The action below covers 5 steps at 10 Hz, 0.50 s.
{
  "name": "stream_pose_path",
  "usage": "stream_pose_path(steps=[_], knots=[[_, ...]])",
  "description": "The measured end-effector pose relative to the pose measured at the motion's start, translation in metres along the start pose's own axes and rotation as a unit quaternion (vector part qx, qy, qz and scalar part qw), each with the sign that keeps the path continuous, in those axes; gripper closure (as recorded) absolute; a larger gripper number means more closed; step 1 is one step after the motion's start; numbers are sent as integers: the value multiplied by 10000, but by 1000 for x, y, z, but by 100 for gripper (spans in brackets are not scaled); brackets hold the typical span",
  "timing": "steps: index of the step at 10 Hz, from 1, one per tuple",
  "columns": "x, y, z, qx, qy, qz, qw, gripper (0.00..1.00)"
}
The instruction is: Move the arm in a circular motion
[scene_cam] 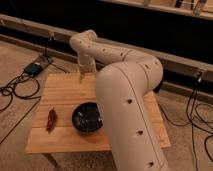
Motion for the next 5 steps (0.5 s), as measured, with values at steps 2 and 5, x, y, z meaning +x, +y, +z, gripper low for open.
stream_pose_path(steps=[2, 5], knots=[[21, 41, 1, -78, 55, -534, 9985, 35], [82, 79, -5, -166, 146, -981, 9949, 35]])
